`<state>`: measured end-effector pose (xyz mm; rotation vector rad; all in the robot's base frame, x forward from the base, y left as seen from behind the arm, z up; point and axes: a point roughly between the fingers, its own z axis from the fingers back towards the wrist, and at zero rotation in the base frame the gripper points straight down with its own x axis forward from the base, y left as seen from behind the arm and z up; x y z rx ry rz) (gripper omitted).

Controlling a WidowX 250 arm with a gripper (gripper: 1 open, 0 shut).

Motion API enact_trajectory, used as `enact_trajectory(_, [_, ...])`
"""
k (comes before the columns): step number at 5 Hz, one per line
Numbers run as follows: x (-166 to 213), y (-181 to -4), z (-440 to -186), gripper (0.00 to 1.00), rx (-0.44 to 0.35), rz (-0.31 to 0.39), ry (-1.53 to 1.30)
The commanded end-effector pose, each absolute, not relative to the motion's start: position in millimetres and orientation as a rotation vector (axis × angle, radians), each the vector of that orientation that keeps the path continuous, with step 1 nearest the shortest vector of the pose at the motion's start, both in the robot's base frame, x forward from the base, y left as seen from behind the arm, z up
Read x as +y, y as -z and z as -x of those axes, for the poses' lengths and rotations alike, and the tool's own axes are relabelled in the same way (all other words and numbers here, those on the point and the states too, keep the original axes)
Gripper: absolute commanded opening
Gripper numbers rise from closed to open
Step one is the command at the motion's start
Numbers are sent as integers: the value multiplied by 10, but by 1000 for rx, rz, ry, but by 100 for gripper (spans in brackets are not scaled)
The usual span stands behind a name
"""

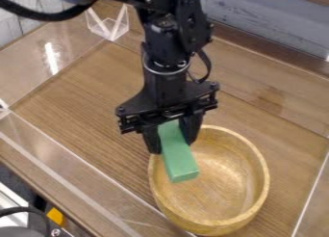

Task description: Remove the green block from inside the brown bowl and put it on the table

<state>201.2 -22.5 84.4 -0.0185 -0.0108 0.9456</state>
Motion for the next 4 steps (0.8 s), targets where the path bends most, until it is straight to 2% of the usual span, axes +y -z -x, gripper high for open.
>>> enact_trajectory(1, [-185,-989,-2101,0,-70,43,-954])
enact_trajectory(4, [-54,-1016,-2122,0,-97,27,-972])
